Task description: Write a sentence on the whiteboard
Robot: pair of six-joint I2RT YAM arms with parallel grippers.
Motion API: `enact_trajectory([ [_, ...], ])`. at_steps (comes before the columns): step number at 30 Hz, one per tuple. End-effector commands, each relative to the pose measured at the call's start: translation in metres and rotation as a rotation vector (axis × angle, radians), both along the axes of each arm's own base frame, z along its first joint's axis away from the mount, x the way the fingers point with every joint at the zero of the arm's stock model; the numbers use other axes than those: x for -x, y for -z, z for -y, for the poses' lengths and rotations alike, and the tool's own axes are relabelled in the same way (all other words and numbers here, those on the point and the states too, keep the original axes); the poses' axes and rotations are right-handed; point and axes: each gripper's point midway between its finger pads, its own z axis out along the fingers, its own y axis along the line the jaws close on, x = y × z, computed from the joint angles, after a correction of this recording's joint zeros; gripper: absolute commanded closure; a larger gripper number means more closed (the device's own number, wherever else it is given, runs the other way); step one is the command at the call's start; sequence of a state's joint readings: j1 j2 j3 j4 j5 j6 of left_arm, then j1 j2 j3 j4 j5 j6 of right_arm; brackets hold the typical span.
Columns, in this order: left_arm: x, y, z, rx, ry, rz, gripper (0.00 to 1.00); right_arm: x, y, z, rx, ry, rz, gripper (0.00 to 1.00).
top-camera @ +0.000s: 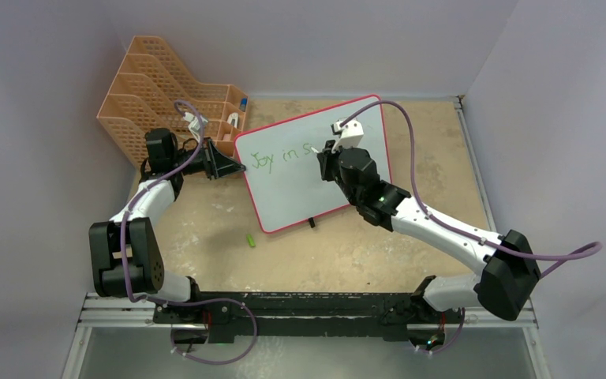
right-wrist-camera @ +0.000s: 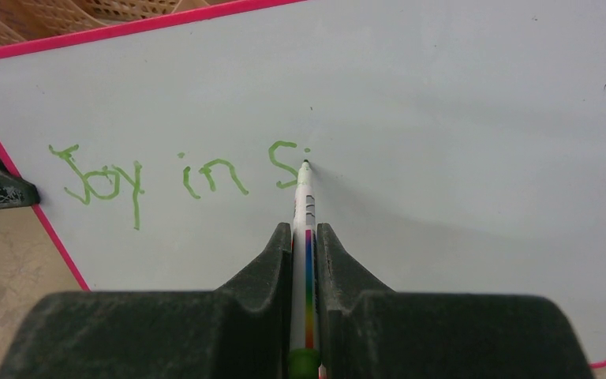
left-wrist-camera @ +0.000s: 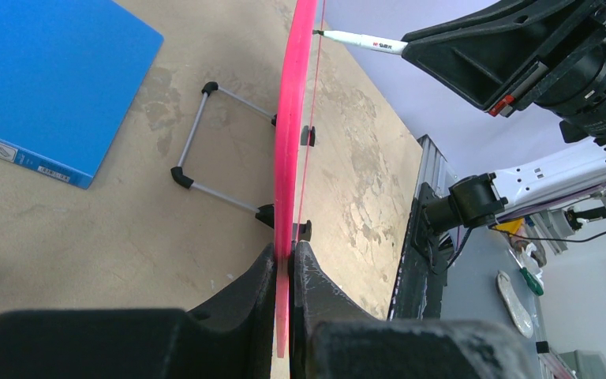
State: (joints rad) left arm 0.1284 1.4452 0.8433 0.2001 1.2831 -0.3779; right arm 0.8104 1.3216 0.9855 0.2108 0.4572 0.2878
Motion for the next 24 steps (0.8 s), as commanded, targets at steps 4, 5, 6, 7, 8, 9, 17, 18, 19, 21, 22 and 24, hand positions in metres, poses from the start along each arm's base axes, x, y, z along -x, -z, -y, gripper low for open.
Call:
enact_trajectory([
  [4, -0.002, -0.016, 0.003, -0.016, 0.011, 0.077, 1.00, -0.001, 0.003, 0.005, 0.002, 0.023, -0.010, 1.00],
  [5, -0.002, -0.016, 0.003, -0.016, 0.010, 0.077, 1.00, -0.001, 0.004, 0.005, 0.005, 0.021, -0.013, 1.00],
  [6, -0.002, -0.016, 0.003, -0.016, 0.011, 0.077, 1.00, -0.001, 0.006, 0.004, 0.005, 0.020, -0.018, 1.00],
  [7, -0.002, -0.016, 0.003, -0.016, 0.011, 0.077, 1.00, -0.001, 0.007, 0.004, 0.008, 0.018, -0.021, 1.00],
  [8, -0.002, -0.016, 0.003, -0.016, 0.011, 0.077, 1.00, -0.001, 0.009, 0.004, 0.012, 0.019, -0.025, 1.00],
  [9, -0.002, -0.016, 0.003, -0.016, 0.011, 0.078, 1.00, 0.000, 0.010, 0.004, 0.014, 0.018, -0.029, 1.00],
  [17, -0.002, -0.016, 0.003, -0.016, 0.009, 0.077, 1.00, 0.002, 0.016, 0.005, 0.022, 0.013, -0.050, 1.00],
  [18, -0.002, -0.017, 0.003, -0.017, 0.009, 0.078, 1.00, 0.003, 0.017, 0.005, 0.022, 0.012, -0.053, 1.00],
  [19, -0.002, -0.016, 0.003, -0.016, 0.009, 0.077, 1.00, 0.003, 0.018, 0.005, 0.024, 0.011, -0.056, 1.00],
  [21, -0.002, -0.016, 0.003, -0.016, 0.008, 0.077, 1.00, 0.004, 0.019, 0.005, 0.025, 0.010, -0.060, 1.00],
  [22, -0.002, -0.017, 0.003, -0.017, 0.009, 0.078, 1.00, 0.004, 0.019, 0.005, 0.024, 0.009, -0.061, 1.00],
  [24, -0.002, -0.017, 0.003, -0.017, 0.009, 0.078, 1.00, 0.005, 0.019, 0.006, 0.023, 0.010, -0.062, 1.00],
])
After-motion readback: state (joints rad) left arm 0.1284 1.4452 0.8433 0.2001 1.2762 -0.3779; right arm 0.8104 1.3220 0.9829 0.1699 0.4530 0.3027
